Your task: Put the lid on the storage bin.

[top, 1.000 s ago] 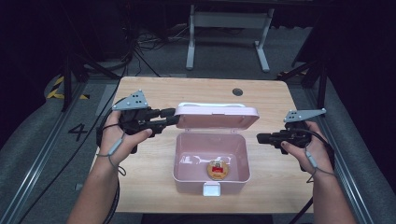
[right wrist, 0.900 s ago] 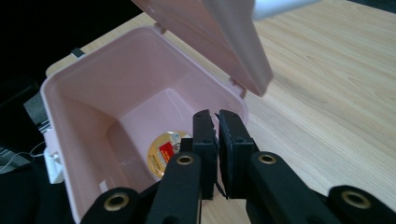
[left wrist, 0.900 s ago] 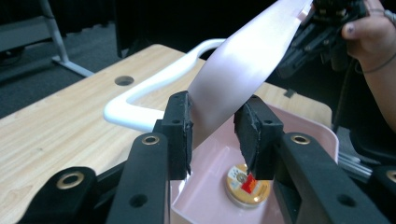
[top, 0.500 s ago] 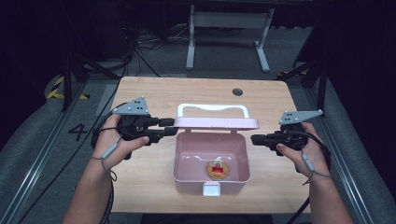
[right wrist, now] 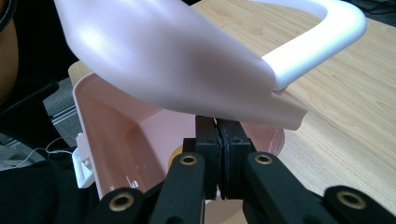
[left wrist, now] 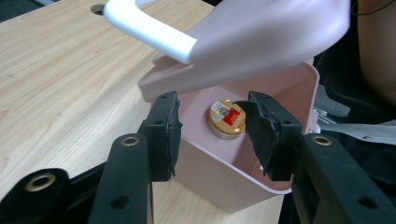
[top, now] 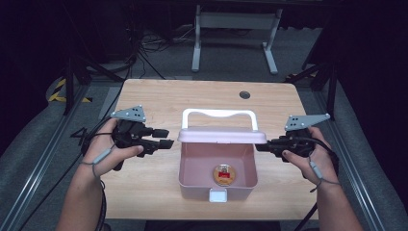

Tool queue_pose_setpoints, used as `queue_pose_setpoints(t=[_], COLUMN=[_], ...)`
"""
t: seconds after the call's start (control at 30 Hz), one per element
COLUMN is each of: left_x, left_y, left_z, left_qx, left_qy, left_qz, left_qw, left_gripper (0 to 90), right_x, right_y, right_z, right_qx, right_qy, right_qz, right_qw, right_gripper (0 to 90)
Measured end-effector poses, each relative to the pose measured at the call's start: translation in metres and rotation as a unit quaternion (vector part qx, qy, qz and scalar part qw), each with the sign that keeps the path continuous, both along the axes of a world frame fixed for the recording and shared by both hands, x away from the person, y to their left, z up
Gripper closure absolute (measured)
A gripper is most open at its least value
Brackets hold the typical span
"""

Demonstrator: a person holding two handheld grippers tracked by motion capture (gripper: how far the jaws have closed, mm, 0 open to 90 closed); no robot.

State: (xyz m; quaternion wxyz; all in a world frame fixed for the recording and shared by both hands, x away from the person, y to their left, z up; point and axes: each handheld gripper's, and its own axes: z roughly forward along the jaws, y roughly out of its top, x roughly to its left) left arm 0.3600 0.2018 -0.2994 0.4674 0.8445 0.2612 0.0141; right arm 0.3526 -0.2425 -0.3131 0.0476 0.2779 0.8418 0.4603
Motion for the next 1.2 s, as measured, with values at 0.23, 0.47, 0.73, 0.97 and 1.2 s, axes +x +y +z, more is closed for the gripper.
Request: queue_pose_setpoints(t=[0.23,0.47,0.73,0.97,1.2], left_x=[0.007,0.022,0.041,0.061,0.075], left_y=[0.012,0.027,0.043,0.054,0.063], left_z=[-0.006,-0.015,-0.027,-0.043,-0.058], left_qx=[0.01,0.021,0.046,0.058,0.053], left_qy=[0.0,-0.01,-0.014,-0.016,-0.005], left_qz=[0.014,0.054,0.115,0.134,0.156], left_qw=[0.9999,0.9983,0.9922,0.9891,0.9862], left_gripper=[50.9,47.3,46.1,44.9,42.1], right_x=[-0.002,-0.006,-0.012,-0.018,-0.024], right_y=[0.001,0.002,0.002,0.002,0.006], right_z=[0.001,0.002,0.002,0.002,0.001], right_qx=[-0.004,-0.017,-0.032,-0.042,-0.058], right_qy=[-0.001,-0.01,-0.007,0.001,0.002], right_qz=[0.006,0.0,0.008,0.014,0.022], right_qw=[1.0,0.9998,0.9994,0.999,0.9981], right_gripper=[87.7,87.5,87.0,87.0,86.8])
